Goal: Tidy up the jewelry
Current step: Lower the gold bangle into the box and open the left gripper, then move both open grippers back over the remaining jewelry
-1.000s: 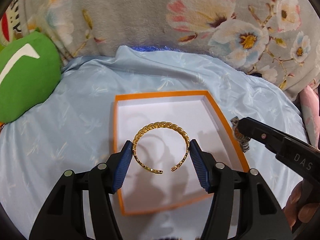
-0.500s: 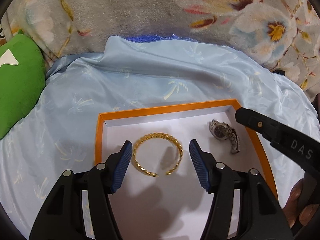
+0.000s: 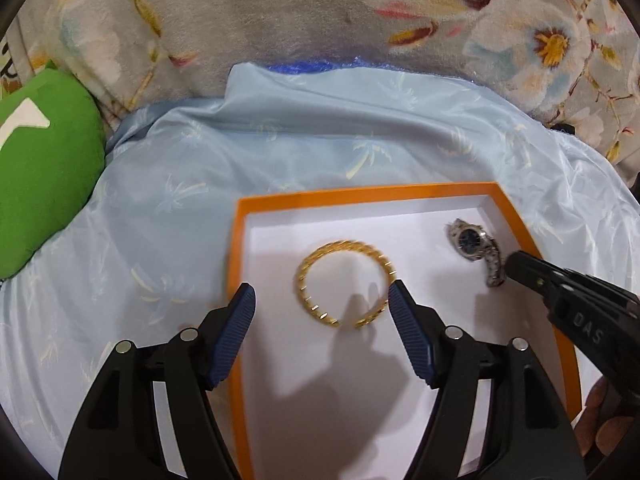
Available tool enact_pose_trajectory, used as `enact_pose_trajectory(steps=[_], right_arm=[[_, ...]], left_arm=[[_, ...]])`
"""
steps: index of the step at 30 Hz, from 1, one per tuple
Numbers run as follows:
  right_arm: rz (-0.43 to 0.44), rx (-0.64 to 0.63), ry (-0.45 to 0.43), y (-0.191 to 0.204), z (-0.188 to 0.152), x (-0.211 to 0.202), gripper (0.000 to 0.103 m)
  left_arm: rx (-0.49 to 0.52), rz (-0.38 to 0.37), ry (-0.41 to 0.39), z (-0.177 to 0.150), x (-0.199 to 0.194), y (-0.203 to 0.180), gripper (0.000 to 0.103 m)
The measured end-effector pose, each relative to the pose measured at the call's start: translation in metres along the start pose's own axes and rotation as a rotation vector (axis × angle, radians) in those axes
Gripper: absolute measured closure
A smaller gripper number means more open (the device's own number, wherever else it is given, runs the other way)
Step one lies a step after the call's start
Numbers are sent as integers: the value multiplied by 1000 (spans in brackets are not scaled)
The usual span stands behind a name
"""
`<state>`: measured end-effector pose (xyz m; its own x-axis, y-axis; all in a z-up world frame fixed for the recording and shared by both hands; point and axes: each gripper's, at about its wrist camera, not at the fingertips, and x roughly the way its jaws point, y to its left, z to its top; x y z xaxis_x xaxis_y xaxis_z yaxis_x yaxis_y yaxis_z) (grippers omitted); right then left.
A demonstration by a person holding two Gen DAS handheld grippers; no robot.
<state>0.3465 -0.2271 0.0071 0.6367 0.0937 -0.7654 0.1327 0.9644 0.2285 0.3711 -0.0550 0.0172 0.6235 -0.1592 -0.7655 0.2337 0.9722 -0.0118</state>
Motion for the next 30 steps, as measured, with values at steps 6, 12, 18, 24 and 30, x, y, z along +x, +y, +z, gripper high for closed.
enact_pose_trajectory(steps=[6,12,18,24,30], right_arm=[[-2,27,-16,-12,-33,-25,103],[-28,49,-30,-20,-59,-47,103],[-81,30,-46,-17,-81,-61,103],[-90,50,-42,-19,-92,-70,103],[-115,54,-40,-16,-103,-78,103]], left_arm=[[119,9,0,-26,-15,-17,35],[154,-9,-12,-45,-28,-27,32],[138,-17,-19,-44,-26,-26,31],[154,-60,-35,-41,-25,-25,32],[200,-91,-47,-38,-23,-30,34]])
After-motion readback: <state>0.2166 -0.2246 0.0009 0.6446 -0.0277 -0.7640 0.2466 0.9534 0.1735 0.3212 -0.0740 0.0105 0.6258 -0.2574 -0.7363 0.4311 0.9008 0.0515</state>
